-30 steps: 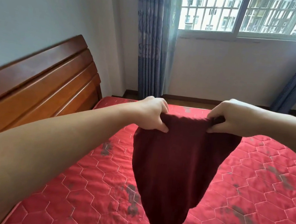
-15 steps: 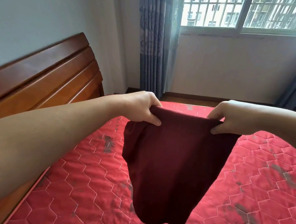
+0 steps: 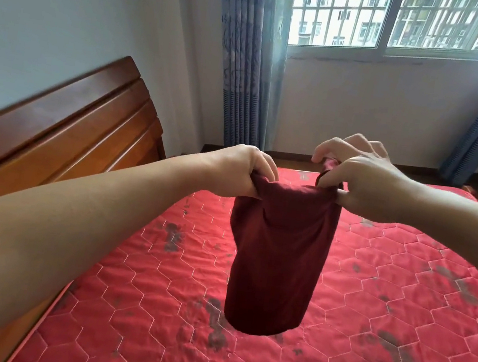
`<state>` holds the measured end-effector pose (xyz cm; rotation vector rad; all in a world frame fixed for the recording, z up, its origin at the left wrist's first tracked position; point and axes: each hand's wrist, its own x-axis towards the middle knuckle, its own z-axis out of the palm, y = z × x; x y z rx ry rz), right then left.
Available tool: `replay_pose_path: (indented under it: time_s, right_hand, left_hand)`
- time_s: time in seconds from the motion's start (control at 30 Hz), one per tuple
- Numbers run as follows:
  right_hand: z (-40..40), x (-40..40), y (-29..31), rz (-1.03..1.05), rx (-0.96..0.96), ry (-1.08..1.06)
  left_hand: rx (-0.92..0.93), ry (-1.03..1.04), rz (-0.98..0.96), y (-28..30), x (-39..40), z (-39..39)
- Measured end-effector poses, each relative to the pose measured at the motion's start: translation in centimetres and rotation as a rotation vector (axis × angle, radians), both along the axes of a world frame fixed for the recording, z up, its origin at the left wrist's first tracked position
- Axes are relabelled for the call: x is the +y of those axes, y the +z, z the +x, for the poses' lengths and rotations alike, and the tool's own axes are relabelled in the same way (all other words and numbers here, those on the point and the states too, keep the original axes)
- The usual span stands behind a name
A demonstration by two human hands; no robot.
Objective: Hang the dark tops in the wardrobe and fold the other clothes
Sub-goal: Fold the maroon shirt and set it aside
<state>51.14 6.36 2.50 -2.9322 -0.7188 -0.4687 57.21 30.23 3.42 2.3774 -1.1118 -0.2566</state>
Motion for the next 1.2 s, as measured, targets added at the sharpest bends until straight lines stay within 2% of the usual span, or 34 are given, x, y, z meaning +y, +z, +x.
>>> replay_pose_path:
  time_s: [0.07,0.13,0.23,0.37,0.53,0.63,0.77,0.83,0.9,1.03,1.2]
  right_hand:
    - [-0.1,0.1,0.1,0.056,-0.07,-0.019]
    - [-0.1,0.5,0.4,0.231,-0.031,-0.016]
    - [-0.2,1.2,1.0,0.567,0.147,0.017]
    - [-0.2,1.6,2.0,0.972,0.394,0.101]
    - [-0.2,1.9,3.1,1.242,0.64,0.221]
    - [0.0,2.1,3.4,1.45,0.664,0.216]
    - [0.6,2.3,2.2,1.616,0.482,0.076]
    - [0.4,2.1,0.7,1.759,0.676,0.11]
    - [-0.5,1.9,-1.1,1.666,0.861,0.152]
    - [-2.0,2.8,-4.8,1.245,0.827,0.035]
    - [-2.5,5.2,-7.4,1.243,0.877,0.0]
  left_hand:
    - [0.052,-0.004,-0.042,0.3,-0.2,-0.1]
    - [0.11,-0.009,-0.072,0.8,-0.4,-0.4]
    - [0.182,-0.012,-0.182,1.2,-0.7,-0.9]
    - [0.321,0.073,-0.433,1.2,-1.1,-1.4]
    - [0.517,0.081,-0.62,1.1,-1.7,-1.4]
    - [0.669,0.085,-0.699,1.0,-2.4,-1.6]
    - [0.541,0.235,-0.724,1.5,-3.2,-1.8]
    - [0.459,0.288,-0.768,1.8,-3.4,-1.7]
    - [0.409,0.323,-0.813,2.1,-3.4,-1.6]
    - [0.427,0.348,-0.906,3.0,-3.3,-1.3]
    - [0.424,0.342,-0.926,4.8,-2.2,-1.0]
